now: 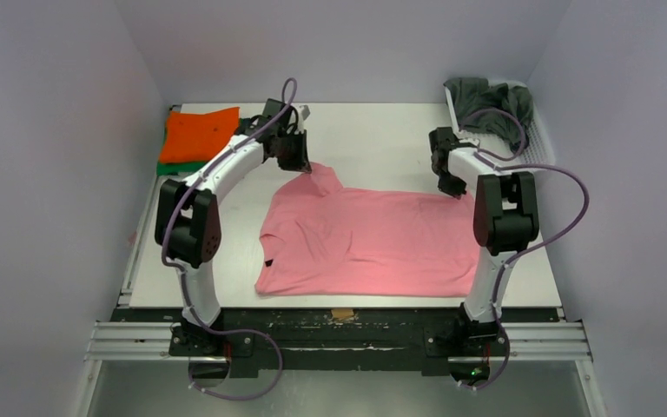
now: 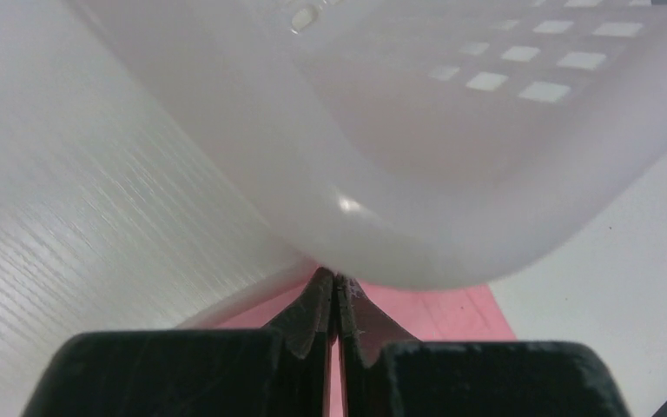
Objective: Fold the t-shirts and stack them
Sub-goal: Fold the other side of the tshirt into a rectangle
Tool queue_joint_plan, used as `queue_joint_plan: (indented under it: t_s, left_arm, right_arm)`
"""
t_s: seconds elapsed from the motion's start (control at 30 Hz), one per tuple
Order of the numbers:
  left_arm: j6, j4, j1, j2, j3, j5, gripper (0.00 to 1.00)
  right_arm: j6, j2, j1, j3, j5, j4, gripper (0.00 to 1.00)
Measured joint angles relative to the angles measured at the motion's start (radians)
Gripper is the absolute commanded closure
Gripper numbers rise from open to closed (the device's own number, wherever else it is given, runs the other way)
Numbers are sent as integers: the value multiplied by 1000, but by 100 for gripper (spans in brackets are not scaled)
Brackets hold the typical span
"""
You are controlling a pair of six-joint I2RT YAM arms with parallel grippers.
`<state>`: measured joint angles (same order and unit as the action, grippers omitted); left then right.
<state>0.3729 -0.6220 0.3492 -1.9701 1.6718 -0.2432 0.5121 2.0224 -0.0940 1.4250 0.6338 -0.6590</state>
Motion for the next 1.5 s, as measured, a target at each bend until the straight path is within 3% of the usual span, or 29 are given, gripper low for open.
queue_joint_plan:
  t_s: [0.33, 0.67, 0.83, 1.13, 1.5]
  left_arm:
    - [-104, 34, 78, 249, -256, -45, 100]
    - [-90, 46, 123, 553, -599, -58, 100]
    - [-51, 67, 153, 689, -691, -60, 100]
    - [15, 69, 154, 787, -849, -41, 100]
    - [87, 48, 155, 916, -940, 19, 100]
  right_arm:
    - [-5, -172, -56, -142, 1, 1, 100]
    - [0, -315, -68, -308, -31, -3, 100]
    - [0, -368, -68, -363, -47, -14, 100]
    - [-2, -420, -32, -370, -55, -38, 100]
    - [4, -446, -8, -370, -45, -108, 100]
